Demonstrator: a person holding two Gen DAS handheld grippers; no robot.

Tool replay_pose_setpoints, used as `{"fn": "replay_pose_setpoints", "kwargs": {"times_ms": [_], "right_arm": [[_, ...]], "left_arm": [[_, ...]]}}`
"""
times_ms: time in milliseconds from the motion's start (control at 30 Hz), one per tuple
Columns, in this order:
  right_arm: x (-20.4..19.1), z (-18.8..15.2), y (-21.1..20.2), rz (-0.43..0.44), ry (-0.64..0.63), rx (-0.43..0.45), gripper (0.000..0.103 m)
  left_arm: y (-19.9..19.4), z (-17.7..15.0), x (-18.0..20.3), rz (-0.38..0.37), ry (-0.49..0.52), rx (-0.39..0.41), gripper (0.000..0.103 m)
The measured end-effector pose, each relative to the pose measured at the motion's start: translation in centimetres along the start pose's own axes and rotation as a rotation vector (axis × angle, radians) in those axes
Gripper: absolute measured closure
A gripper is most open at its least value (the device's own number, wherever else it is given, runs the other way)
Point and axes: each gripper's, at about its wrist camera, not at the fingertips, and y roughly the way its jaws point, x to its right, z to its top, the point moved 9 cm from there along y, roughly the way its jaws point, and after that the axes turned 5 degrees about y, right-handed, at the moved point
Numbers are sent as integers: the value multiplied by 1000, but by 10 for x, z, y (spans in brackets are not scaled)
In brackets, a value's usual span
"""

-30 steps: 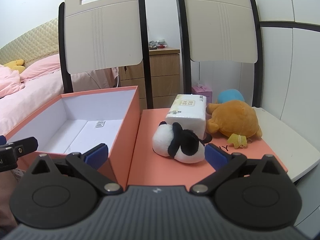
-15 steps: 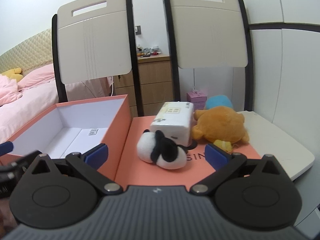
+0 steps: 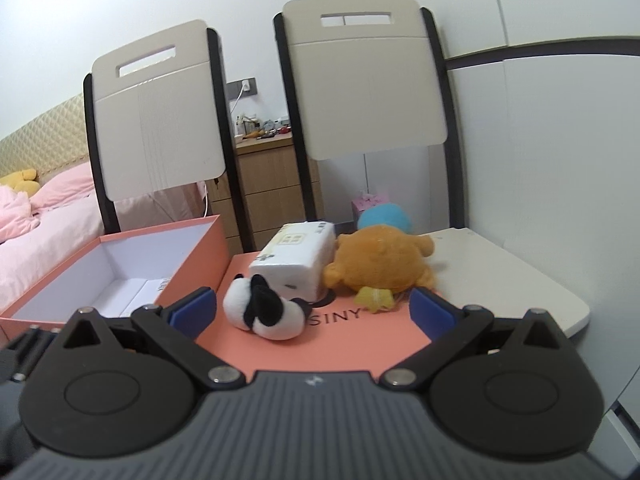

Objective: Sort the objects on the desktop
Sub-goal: 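Move the left gripper to the black-and-white plush and close on it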

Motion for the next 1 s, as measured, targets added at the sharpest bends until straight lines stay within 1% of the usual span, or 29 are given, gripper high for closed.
{"fn": "replay_pose_setpoints", "kwargs": {"times_ms": [33, 100, 200, 300, 467, 533, 667, 700, 767, 800, 833, 900, 1000], "right_arm": [[3, 1, -3, 3, 5, 4, 0], [10, 2, -8, 11, 16, 10, 0], [16, 2, -13, 23, 20, 7, 0], [21, 0, -17, 36, 15, -3, 0], [27, -4, -22, 52, 1, -18, 0], [30, -5, -23, 54, -1, -25, 0], [33, -10, -23, 69, -10, -53, 0], [33, -11, -23, 73, -15, -57, 0], [33, -13, -23, 75, -27, -62, 0], [33, -13, -23, 76, -29, -65, 0], [33, -14, -23, 78, -29, -70, 0], [32, -16, -21, 82, -28, -80, 0], [30, -18, -19, 86, -31, -93, 0]], "left_arm": [[4, 1, 7, -4, 13, 14, 19], [15, 1, 19, 15, 43, 25, 19], [36, 2, 31, 22, 27, 23, 20], [61, 2, 35, 42, -3, -6, 24], [102, 2, 32, 93, -40, -68, 27], [113, -1, 33, 83, -65, -104, 34], [131, -8, 32, 94, -76, -152, 39], [132, -9, 30, 103, -74, -146, 42], [134, -8, 27, 132, -62, -144, 52], [134, -7, 25, 144, -58, -145, 60], [134, -6, 23, 146, -60, -143, 66], [135, -4, 18, 137, -73, -147, 71], [129, 5, 11, 128, -76, -135, 74]]}}
